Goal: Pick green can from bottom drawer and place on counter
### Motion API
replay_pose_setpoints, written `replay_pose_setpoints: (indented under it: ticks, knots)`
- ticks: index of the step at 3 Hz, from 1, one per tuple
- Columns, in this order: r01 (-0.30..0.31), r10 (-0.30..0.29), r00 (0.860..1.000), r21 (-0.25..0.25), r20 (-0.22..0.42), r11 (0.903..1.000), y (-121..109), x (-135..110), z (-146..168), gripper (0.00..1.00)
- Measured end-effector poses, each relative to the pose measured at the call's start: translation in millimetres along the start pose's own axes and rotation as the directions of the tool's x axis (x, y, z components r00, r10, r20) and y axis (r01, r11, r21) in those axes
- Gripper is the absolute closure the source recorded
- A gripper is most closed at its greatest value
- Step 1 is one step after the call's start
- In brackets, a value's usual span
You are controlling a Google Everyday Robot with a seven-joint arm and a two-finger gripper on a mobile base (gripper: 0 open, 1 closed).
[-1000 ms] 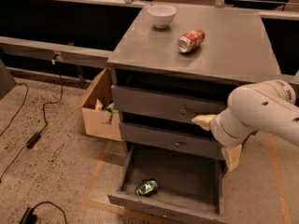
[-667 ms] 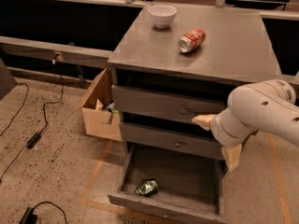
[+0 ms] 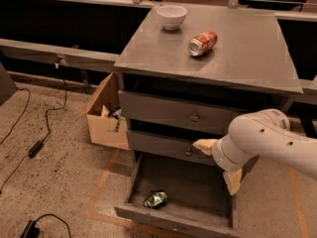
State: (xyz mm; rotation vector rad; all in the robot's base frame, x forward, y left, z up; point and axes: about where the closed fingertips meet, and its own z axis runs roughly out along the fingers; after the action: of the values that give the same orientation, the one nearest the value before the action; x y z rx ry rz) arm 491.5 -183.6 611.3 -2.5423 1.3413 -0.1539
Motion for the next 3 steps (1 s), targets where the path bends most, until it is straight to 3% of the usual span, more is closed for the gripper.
replay_pose_setpoints:
  ticks: [3]
  knots:
    - [0.109,-0.106,0.992,-0.031,0.073,0.9936,16,-49,121,0.00]
